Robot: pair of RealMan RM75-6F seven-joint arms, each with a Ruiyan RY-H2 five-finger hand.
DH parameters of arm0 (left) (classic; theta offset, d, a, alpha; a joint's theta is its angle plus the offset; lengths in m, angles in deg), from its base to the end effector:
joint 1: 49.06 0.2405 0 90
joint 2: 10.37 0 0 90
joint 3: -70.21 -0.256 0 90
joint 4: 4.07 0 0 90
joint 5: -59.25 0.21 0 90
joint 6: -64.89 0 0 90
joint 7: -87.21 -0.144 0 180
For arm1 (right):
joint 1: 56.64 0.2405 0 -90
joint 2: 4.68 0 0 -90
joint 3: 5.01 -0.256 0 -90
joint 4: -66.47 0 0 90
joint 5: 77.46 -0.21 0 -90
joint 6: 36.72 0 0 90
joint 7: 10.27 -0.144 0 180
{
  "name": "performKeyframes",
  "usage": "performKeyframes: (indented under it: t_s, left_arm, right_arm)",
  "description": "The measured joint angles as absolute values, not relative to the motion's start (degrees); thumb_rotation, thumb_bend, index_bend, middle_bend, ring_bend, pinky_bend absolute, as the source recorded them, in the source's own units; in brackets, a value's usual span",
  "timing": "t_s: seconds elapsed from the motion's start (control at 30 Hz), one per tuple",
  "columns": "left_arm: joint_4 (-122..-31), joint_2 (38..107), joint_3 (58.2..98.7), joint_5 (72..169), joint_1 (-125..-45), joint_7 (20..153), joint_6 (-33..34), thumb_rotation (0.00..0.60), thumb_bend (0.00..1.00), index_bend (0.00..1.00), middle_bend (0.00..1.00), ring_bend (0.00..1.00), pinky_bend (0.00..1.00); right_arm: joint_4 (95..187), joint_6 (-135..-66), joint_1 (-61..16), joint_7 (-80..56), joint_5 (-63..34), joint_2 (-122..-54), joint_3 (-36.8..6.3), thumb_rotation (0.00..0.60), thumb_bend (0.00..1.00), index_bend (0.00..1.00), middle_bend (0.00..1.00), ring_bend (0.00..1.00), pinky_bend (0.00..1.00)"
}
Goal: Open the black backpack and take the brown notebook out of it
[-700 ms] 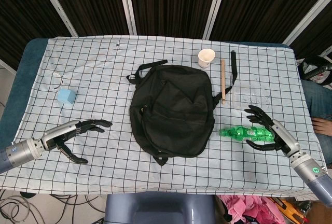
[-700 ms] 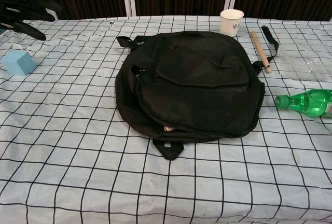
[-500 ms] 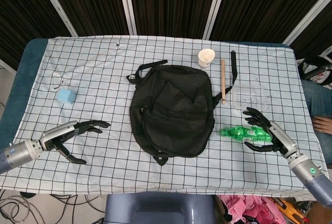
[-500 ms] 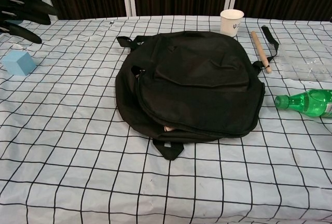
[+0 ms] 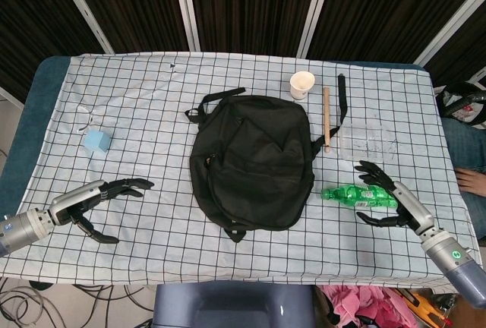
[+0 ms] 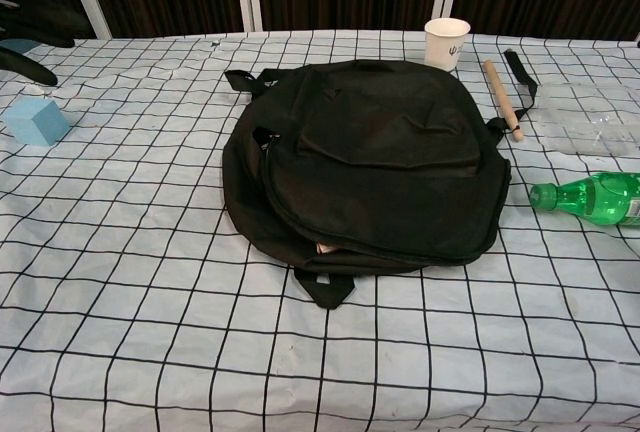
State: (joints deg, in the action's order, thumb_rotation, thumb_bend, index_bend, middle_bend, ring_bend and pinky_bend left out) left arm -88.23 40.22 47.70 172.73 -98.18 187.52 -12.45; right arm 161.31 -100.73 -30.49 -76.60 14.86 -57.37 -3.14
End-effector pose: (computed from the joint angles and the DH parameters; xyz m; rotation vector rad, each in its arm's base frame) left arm -0.2098 0.2804 0.1696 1.7872 2.2047 1.2368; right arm -0.2596 -0.2616 0.1592 1.3620 -1.8850 1.3723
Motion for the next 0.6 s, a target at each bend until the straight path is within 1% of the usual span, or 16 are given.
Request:
performKeyframes:
  t_s: [0.17, 0.27, 0.47, 0.6]
  left_arm:
    - [-89.2, 39.4, 47.9, 172.2, -97.6, 185.4, -12.7, 0.600, 0.10, 0.16, 0.08, 0.00, 0.13]
    - [-90.1, 38.7, 48.4, 171.4, -97.2, 180.8, -12.1, 0.600, 0.10, 0.16, 0.08, 0.00, 0.11]
    - [-93.9, 37.6, 50.8, 166.8, -95.2, 162.7, -9.9, 0.600, 0.10, 0.16, 0.08, 0.00, 0.04]
    - [-97.5, 37.6, 54.0, 160.5, -92.5, 149.7, -8.7, 0.600, 0.10, 0.15, 0.08, 0.00, 0.01]
  right_arm:
    - [163.2, -101.4, -31.0, -72.9, 14.5, -57.4, -3.4, 0.600, 0.21, 0.05, 0.08, 0.13, 0.12]
    - [163.2, -101.9, -31.5, -67.8, 14.0, -57.9, -3.7, 0.600, 0.21, 0.05, 0.08, 0.13, 0.12]
    - [163.5, -103.2, -32.9, -49.4, 12.9, -60.8, -3.8, 0.600, 0.21, 0.09, 0.10, 0.11, 0.12]
    - [162.8, -104.2, -34.4, -33.9, 12.1, -65.8, -3.4, 0.600, 0.21, 0.09, 0.10, 0.09, 0.12]
